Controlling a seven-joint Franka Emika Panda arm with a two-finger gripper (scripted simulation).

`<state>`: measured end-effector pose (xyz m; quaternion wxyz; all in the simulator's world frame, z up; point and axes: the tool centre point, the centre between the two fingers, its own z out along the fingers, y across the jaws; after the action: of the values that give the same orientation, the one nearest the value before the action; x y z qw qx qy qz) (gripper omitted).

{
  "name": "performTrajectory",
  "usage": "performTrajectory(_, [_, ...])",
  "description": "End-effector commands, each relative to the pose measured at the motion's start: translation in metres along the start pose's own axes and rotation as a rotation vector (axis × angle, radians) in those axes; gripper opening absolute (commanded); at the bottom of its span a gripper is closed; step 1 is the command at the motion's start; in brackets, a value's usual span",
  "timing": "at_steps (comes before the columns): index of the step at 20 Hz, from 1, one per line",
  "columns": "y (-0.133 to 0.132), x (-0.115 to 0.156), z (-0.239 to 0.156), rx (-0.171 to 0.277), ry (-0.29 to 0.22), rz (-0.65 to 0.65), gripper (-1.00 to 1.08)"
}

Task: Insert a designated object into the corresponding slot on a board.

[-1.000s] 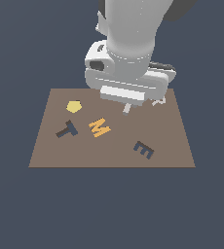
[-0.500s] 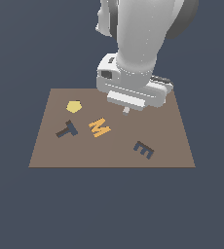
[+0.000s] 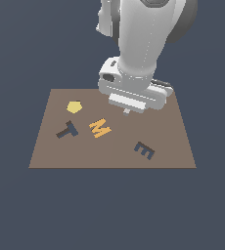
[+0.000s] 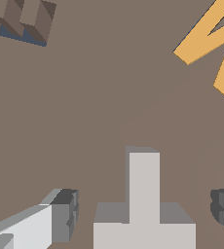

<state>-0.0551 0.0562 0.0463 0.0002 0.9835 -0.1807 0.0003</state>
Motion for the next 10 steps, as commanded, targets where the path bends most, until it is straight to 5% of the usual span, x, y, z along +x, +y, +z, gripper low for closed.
performTrajectory(1, [-0.0001, -0.0003, 0.0077, 0.000, -0.001, 0.001, 1.00])
performTrajectory(6, [-0.0005, -0.0005, 0.0164, 0.000, -0.001, 0.003, 1.00])
performTrajectory(7, [-0.0005, -0.0005, 0.0164, 0.000, -0.001, 0.003, -1.00])
performTrajectory(10, [-0.0005, -0.0005, 0.0164, 0.000, -0.001, 0.003, -1.00])
